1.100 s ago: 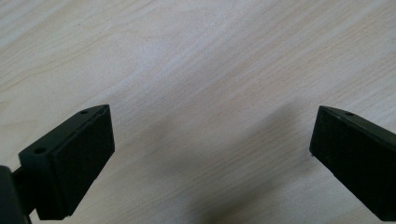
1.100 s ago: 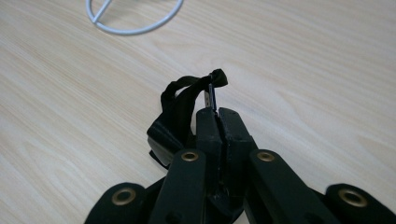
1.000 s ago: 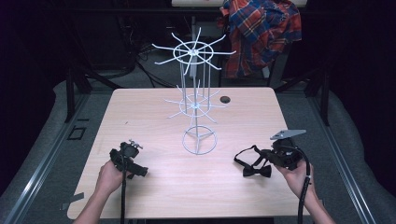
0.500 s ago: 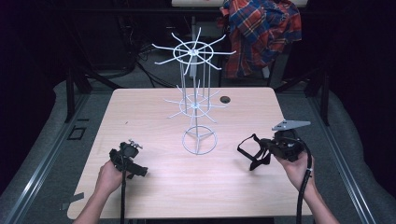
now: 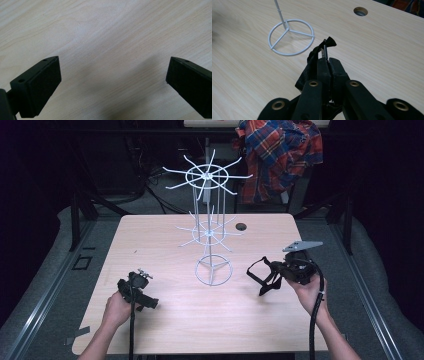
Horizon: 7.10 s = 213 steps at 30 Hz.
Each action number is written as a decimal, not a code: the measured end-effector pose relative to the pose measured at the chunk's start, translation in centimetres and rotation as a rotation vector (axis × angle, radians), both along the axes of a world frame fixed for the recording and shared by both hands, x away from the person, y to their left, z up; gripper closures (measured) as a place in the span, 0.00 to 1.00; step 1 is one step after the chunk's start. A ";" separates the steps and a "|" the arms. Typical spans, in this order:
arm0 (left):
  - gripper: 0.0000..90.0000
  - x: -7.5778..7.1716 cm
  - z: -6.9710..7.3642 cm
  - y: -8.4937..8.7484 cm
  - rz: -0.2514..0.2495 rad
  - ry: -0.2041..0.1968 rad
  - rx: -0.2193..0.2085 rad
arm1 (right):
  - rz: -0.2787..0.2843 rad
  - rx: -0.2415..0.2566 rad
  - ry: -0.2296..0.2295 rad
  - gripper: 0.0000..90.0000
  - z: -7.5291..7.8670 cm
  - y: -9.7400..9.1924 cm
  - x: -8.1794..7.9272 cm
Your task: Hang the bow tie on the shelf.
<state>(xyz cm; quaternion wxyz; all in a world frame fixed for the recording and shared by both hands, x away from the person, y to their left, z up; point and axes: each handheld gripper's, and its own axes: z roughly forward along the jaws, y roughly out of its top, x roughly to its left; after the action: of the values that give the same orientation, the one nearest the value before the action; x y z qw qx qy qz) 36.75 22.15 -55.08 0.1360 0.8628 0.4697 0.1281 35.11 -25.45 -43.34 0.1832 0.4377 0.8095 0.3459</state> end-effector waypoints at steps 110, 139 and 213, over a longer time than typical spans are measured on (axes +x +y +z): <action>0.00 0.0 -0.1 0.2 -0.005 0.006 -0.005 | 0.057 -0.014 -0.098 0.98 6.1 7.1 4.7; 0.00 0.0 -0.1 0.2 -0.007 0.006 -0.005 | 0.084 -0.027 -0.068 0.97 4.5 8.8 5.1; 0.00 0.1 -0.2 0.0 -0.011 0.016 -0.009 | 0.101 0.004 0.005 0.58 2.9 5.7 3.1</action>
<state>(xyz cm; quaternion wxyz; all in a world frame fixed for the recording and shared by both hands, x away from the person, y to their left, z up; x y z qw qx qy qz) 36.83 22.19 -55.25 0.1370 0.8658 0.4665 0.1182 38.22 -19.77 -40.40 0.1626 0.3977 0.8301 0.3553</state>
